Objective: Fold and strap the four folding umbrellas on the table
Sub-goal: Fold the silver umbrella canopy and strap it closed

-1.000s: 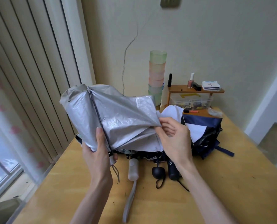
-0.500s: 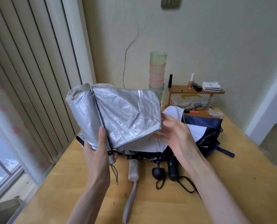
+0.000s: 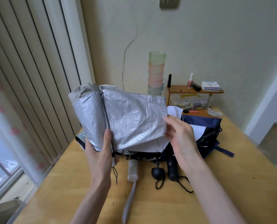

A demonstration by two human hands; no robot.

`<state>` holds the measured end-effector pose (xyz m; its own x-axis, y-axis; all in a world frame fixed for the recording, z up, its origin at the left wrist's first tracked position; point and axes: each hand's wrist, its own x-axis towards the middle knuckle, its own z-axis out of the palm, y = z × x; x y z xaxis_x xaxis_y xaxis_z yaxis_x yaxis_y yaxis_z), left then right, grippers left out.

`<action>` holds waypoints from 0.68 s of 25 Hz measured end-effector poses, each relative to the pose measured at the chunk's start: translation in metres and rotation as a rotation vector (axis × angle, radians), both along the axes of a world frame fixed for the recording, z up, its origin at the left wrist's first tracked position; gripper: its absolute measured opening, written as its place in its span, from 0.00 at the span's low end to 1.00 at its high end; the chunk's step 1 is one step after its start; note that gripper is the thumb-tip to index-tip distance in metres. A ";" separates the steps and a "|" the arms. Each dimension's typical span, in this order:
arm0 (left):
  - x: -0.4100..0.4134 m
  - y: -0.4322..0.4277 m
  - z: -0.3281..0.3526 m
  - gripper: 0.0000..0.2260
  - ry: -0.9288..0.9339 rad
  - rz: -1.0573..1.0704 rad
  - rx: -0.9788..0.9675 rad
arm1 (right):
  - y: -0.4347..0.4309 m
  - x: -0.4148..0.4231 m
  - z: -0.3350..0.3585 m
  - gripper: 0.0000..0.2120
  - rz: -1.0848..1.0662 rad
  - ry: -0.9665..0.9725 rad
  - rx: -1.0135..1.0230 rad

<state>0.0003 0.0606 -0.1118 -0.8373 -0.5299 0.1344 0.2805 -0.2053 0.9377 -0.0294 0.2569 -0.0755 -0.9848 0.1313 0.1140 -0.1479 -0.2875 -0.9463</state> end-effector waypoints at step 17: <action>-0.003 0.002 -0.009 0.10 0.064 0.048 -0.045 | -0.005 0.000 -0.007 0.25 0.035 -0.070 0.270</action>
